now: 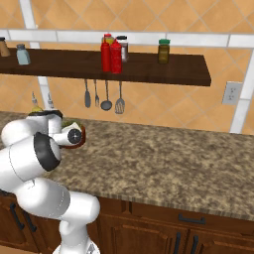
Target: Put the shaker and condiment bottle from the counter next to their counterparts in the cabinet.
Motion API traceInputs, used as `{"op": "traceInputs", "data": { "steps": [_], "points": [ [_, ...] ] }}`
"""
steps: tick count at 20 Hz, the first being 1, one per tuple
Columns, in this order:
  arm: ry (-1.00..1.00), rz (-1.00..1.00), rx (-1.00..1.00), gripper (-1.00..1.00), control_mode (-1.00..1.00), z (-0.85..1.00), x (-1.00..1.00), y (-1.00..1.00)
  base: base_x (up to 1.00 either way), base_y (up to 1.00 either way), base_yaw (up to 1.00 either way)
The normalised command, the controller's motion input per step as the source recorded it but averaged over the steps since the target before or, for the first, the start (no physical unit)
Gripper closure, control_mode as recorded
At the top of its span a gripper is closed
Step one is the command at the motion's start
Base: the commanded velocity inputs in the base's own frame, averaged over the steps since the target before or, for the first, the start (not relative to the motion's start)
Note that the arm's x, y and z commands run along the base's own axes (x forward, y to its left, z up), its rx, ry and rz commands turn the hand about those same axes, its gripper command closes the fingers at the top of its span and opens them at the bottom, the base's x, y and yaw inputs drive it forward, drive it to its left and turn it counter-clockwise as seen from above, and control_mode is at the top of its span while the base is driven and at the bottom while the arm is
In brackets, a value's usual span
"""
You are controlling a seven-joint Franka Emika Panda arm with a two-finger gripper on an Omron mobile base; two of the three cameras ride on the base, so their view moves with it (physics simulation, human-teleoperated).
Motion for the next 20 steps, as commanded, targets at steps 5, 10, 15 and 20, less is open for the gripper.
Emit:
{"op": "traceInputs", "data": {
  "steps": [5,10,15,20],
  "points": [
    [-0.1,-0.1,-0.08,1.0,-1.0,0.73,0.04,0.0,0.0,0.0,0.0],
    [-0.07,-0.1,-0.02,1.0,-1.0,0.84,0.13,-0.21,0.0,0.0,0.0],
    [-0.07,-0.09,0.0,1.0,-1.0,0.75,0.02,-0.6,0.0,0.0,0.0],
    [0.0,-0.05,0.01,1.0,-1.0,0.81,0.0,-0.56,0.0,0.0,0.0]
  ]
}}
